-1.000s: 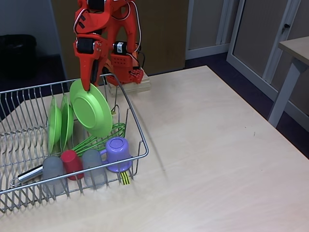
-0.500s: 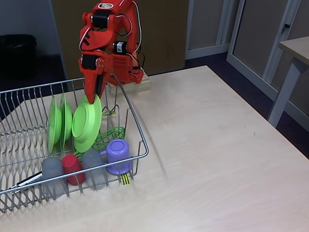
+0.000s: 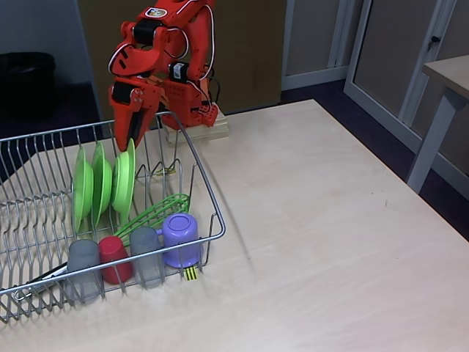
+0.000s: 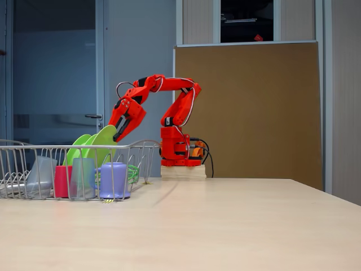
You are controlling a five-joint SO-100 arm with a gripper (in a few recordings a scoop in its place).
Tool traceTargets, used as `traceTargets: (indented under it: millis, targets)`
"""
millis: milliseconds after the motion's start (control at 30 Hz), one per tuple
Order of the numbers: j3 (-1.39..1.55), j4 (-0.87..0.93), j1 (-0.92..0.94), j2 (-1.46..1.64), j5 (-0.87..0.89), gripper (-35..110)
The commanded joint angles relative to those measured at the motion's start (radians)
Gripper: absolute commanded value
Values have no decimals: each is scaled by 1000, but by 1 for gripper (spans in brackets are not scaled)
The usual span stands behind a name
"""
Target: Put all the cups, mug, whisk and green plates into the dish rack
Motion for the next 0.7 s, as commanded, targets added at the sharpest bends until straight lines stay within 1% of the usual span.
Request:
traceTargets:
  millis: [0, 133, 300, 500, 667]
  targets:
    - [17, 41, 32, 43, -18, 0]
    - [46, 28, 26, 34, -41, 1]
    - [67, 49, -17, 63, -95, 12]
    - [20, 173, -114, 213, -92, 19]
    - [-9, 285, -170, 342, -61, 20]
